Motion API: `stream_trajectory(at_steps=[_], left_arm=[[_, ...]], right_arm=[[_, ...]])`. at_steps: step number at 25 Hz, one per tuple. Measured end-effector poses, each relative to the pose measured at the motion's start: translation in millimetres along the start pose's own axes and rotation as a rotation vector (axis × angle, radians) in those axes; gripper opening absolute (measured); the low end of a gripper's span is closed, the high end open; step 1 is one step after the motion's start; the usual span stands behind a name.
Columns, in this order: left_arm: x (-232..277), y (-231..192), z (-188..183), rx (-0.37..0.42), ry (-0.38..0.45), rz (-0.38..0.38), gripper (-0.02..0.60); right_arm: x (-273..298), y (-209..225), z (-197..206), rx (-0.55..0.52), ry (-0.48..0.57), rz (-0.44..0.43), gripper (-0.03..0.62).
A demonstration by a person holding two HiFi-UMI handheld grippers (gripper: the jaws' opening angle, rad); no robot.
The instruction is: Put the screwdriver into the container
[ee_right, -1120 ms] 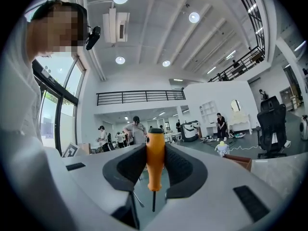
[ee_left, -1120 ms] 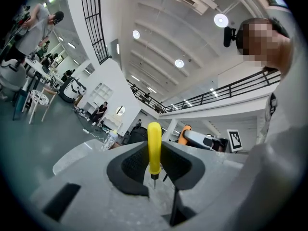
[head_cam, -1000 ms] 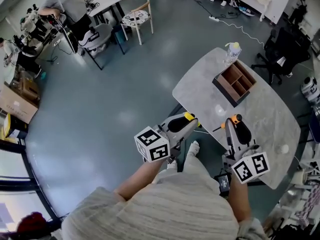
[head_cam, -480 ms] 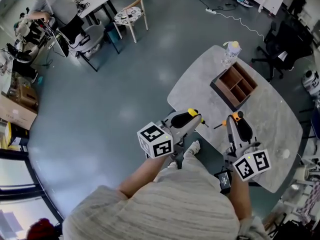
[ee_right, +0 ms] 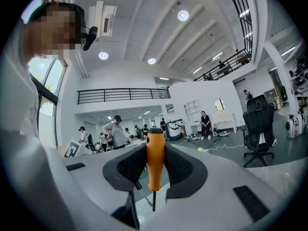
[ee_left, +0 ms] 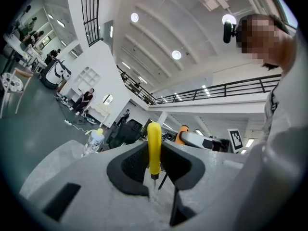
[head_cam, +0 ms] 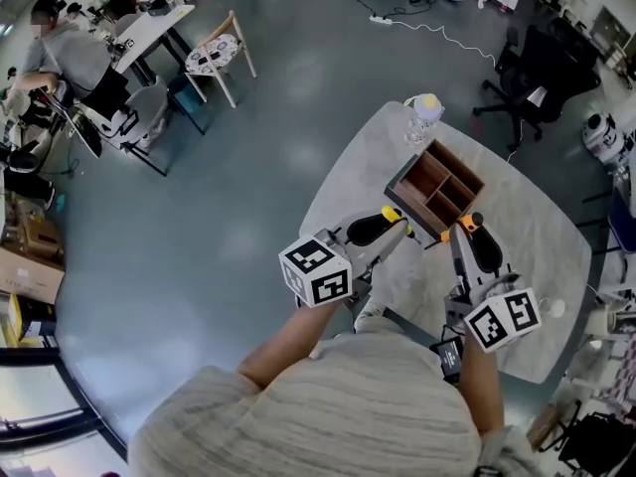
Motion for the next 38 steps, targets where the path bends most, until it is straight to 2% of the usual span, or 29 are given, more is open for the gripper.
stream_trajectory(at_steps=[8, 15, 19, 24, 31, 38], left_arm=[[70, -27, -15, 0.008, -0.048, 0.073, 0.083], [108, -66, -35, -0.005, -0.130, 0.180, 0.083], [135, -84, -60, 0.018, -0.186, 0.260, 0.083], [156, -107, -72, 0.037, -0.237, 0.337, 0.083], [176, -124, -72, 0.060, -0.275, 0.372, 0.083], [183, -133, -65, 0.058, -0.296, 0.377, 0.083]], right_arm=[[12, 55, -20, 0.000, 0.038, 0.090, 0.118], [37, 71, -27, 0.022, 0.055, 0.205, 0.117], [50, 78, -39, 0.023, 0.079, 0.300, 0.117], [62, 83, -29, 0.027, 0.087, 0.407, 0.117], [69, 96, -17, 0.022, 0.069, 0.490, 0.117], [75, 111, -7, 0.011, 0.046, 0.537, 0.117]])
Point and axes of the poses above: the fingertips, and each gripper's own axes: x forward along the fingers, y to its right, z out of its underside, the point moved 10 cm from there along -x, backward along the fingers, and after that the axes turned 1 degree about -y, right-handed, at the moved point
